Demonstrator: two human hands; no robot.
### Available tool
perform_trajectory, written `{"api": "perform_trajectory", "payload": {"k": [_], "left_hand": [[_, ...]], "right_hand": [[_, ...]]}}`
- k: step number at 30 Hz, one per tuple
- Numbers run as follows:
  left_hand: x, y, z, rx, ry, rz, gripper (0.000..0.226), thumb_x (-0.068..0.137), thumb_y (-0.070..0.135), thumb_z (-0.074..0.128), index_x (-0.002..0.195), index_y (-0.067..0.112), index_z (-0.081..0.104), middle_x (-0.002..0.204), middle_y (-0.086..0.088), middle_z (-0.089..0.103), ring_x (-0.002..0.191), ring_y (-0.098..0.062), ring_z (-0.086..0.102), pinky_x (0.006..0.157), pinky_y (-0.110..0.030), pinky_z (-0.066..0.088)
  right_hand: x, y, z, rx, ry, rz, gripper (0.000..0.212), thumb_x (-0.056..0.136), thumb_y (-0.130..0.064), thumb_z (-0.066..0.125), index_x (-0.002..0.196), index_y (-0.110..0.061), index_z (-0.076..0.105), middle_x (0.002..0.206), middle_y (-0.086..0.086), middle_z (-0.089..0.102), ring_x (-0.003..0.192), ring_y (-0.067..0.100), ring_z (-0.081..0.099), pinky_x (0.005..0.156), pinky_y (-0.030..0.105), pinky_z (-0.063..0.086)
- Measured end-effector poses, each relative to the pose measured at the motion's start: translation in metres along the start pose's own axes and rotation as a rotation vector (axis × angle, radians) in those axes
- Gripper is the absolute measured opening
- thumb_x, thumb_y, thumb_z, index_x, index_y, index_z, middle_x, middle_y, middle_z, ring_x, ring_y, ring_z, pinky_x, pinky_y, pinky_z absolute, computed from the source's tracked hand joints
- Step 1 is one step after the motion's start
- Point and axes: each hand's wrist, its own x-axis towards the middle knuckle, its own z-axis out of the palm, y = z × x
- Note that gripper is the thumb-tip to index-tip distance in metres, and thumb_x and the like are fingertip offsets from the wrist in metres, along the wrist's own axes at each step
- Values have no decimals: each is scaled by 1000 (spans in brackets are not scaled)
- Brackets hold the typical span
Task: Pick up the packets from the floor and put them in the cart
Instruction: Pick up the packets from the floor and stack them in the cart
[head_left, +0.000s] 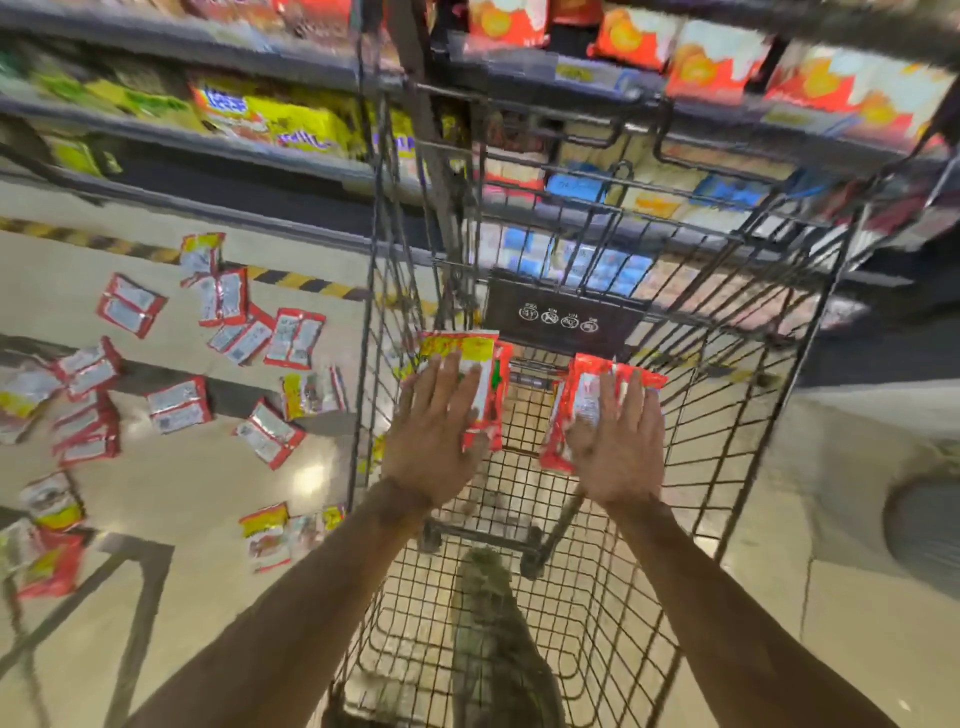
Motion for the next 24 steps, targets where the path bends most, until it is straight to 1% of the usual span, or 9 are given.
{"api": "perform_trajectory", "payload": {"k": [2, 4, 5, 8, 10, 14, 17, 20, 24], "left_hand": [[-23, -1, -30, 31, 21, 6, 76, 102, 55, 40, 166, 20, 20, 175, -10, 8, 161, -32, 6, 130, -50, 5], [-49, -6, -58, 43, 57, 2, 77, 100, 55, 45, 166, 20, 23, 174, -12, 10, 161, -33, 8, 129, -48, 1], [-64, -9, -73, 44, 83, -4, 78, 100, 55, 46, 166, 20, 24, 174, -12, 11, 161, -33, 9, 129, -48, -2], [-118, -24, -111, 60, 135, -54, 79, 101, 57, 41, 167, 21, 17, 175, -9, 6, 162, -30, 2, 130, -50, -2], [-163, -40, -131, 67, 180, -104, 77, 103, 60, 34, 167, 24, 13, 175, -6, 2, 162, -29, -1, 130, -52, 1], [-277, -86, -157, 83, 233, -265, 80, 100, 70, 18, 167, 28, 10, 175, -4, -1, 162, -30, -3, 129, -58, 9], [-375, -126, -168, 84, 305, -372, 80, 99, 67, 27, 166, 25, 19, 174, -6, 11, 161, -32, 10, 128, -58, 14], [-481, -172, -175, 86, 348, -525, 81, 98, 68, 34, 166, 26, 22, 174, -3, 12, 161, -30, 13, 126, -53, 5], [-610, -230, -184, 86, 398, -723, 82, 96, 70, 33, 166, 28, 21, 174, -4, 15, 160, -30, 16, 126, -56, 14]], "right_hand": [[-20, -14, -33, 10, 40, -20, 86, 96, -64, 32, 166, -15, 20, 173, 21, 14, 159, 42, 11, 130, 55, 14], [-43, -32, -65, 43, 31, -52, 90, 96, -65, 45, 167, -19, 15, 175, 17, 5, 160, 40, 4, 130, 54, 10], [-57, -43, -82, 45, 50, -75, 92, 96, -67, 47, 168, -20, 13, 175, 16, 3, 161, 40, 3, 131, 54, 9], [-101, -81, -121, 21, 124, -172, 95, 92, -76, 29, 167, -20, 15, 175, 16, 6, 160, 41, 8, 130, 57, 12], [-135, -109, -138, 22, 178, -243, 96, 92, -79, 27, 167, -20, 16, 175, 15, 8, 161, 40, 8, 128, 60, 16], [-214, -176, -153, 29, 220, -354, 100, 89, -85, 25, 167, -22, 12, 175, 13, 6, 161, 39, 8, 127, 60, 18], [-283, -235, -152, 25, 261, -461, 100, 90, -83, 26, 167, -22, 12, 176, 12, 3, 161, 39, 5, 128, 60, 17], [-354, -297, -150, 34, 298, -576, 99, 90, -83, 25, 167, -22, 13, 175, 13, 5, 161, 39, 6, 128, 60, 18], [-431, -377, -138, 65, 315, -708, 93, 94, -73, 52, 165, -19, 25, 173, 16, 18, 159, 41, 15, 124, 62, 25]]}}
